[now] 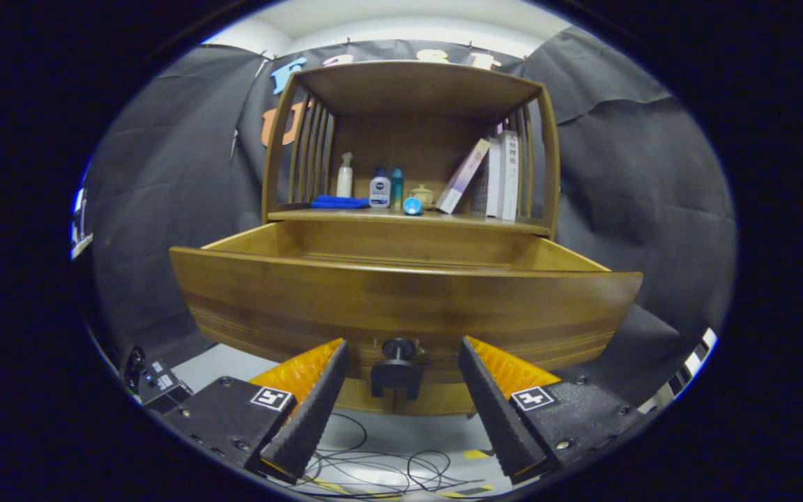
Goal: Pull open the drawer, take out the items inside it, and place them on the countertop above the cabinet.
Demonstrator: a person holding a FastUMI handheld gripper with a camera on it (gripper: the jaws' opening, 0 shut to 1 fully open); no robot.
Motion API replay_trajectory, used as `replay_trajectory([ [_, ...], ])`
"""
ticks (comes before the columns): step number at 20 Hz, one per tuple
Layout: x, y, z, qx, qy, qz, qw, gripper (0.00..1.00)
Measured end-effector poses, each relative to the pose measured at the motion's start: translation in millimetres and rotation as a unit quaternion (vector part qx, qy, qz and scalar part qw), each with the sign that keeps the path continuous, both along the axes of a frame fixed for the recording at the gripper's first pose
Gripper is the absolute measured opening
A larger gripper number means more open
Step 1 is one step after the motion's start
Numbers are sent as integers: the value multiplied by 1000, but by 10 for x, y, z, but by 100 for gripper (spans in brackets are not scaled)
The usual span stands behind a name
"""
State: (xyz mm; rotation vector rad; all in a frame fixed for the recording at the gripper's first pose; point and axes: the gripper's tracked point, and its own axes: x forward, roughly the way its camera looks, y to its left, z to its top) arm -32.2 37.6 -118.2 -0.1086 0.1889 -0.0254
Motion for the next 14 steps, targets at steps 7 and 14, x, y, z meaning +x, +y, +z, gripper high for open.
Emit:
replay_trajectory([
  [7,238,19,-83,-2,-14,-15,1000,100],
  [14,365,40,-101,5,-18,-13,1000,100],
])
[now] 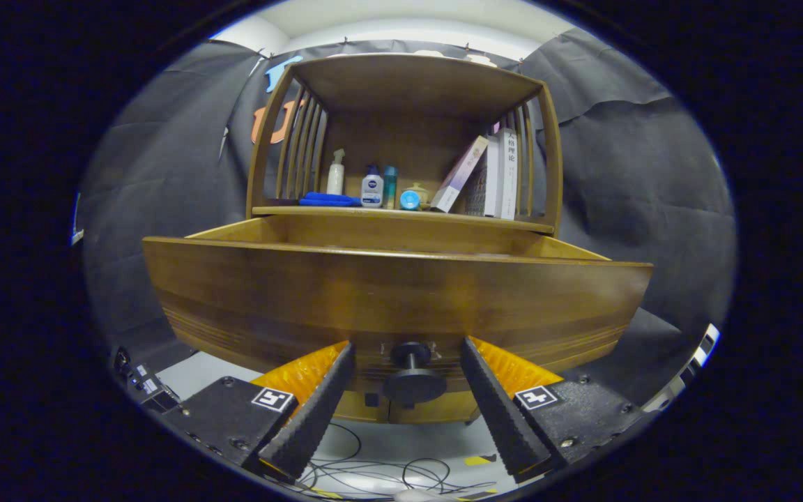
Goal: Pull open the drawer, take out the items inside it, and place them on the countertop above the cabinet.
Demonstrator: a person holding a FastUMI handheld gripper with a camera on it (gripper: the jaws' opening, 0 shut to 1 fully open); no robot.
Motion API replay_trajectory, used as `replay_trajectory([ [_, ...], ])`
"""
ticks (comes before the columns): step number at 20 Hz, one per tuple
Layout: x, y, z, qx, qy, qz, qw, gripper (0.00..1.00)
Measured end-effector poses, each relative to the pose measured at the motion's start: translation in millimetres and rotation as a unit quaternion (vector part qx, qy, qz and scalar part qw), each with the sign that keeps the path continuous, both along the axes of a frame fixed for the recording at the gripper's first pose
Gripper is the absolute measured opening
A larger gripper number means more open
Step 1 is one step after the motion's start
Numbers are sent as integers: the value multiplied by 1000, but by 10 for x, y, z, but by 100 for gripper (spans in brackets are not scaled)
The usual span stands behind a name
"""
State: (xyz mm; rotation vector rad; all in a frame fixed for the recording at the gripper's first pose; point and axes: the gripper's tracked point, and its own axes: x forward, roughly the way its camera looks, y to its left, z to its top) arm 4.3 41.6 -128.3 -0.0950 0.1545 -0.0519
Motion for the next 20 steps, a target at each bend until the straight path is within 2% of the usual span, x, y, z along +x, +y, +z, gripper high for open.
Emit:
replay_trajectory([
  [7,321,21,60,11,-8,2,1000,100],
  [13,1023,33,212,28,-2,-3,1000,100],
  [20,1655,59,289,34,0,-10,999,99],
])
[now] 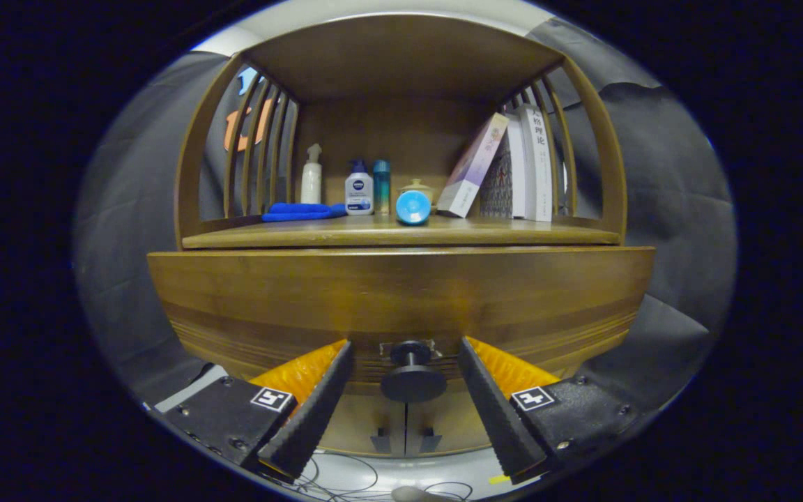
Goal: Pull open the drawer, take out the items inside it, and place them on the countertop above the cabinet.
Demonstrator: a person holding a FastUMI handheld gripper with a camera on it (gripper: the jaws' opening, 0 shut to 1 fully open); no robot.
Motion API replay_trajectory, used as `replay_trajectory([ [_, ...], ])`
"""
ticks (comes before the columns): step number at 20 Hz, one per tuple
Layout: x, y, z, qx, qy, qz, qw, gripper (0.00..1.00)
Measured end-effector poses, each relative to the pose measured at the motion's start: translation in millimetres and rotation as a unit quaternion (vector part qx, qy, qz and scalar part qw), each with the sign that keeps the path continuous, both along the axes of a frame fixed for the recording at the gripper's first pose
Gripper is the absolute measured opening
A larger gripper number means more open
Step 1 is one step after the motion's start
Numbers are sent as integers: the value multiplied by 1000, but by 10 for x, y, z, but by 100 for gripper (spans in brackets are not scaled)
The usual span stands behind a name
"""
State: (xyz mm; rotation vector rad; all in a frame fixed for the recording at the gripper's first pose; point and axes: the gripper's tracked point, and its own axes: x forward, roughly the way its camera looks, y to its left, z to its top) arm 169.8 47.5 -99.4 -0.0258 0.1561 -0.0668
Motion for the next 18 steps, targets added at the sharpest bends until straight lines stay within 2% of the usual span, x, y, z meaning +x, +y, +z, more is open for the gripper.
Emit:
replay_trajectory([
  [6,316,-13,27,-2,-7,2,1000,99],
  [18,306,-19,27,-7,2,5,1000,99],
])
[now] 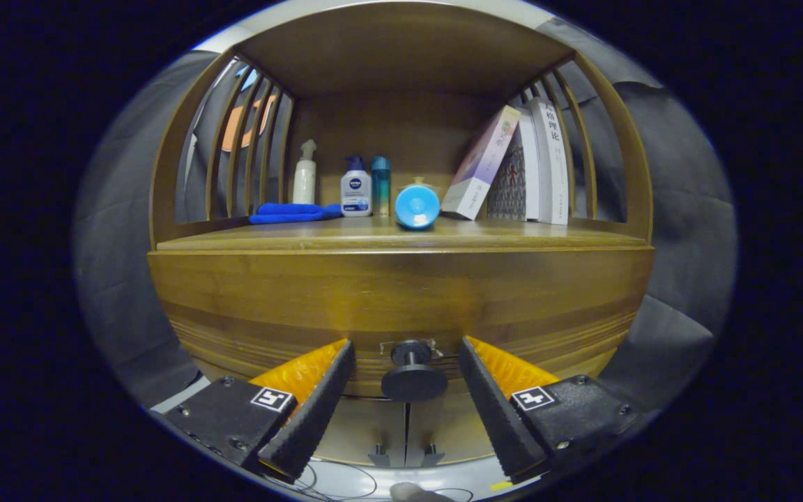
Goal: Pull open the drawer, take out the items inside it, and place them on the countertop above the cabinet.
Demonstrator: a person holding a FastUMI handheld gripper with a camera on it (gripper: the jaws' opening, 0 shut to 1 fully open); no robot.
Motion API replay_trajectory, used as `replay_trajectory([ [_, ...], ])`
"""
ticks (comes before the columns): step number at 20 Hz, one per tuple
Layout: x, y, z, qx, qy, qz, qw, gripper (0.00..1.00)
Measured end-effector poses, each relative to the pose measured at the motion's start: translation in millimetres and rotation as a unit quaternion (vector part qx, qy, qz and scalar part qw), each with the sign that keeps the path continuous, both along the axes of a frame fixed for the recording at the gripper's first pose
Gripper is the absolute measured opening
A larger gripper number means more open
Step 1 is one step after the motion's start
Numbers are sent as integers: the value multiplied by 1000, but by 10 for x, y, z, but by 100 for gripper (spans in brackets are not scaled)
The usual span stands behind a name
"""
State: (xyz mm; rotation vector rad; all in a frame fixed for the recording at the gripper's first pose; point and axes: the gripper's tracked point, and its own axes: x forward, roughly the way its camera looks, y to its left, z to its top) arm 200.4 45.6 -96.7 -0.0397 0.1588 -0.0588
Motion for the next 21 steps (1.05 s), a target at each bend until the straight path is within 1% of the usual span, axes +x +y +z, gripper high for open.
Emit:
replay_trajectory([
  [3,-121,-18,52,8,24,5,1000,99],
  [5,-370,-88,233,19,8,-1,1000,99],
  [11,-1581,-185,822,-2,-41,9,999,99],
  [13,-1954,-166,1071,-6,-66,15,998,99],
  [15,-2276,-152,1267,-15,-82,11,996,99],
  [18,-2620,-43,1421,-19,-90,17,996,99],
  [20,-2766,9,1448,-18,-91,23,995,99],
  [21,-2816,4,1455,-16,-90,19,996,99],
])
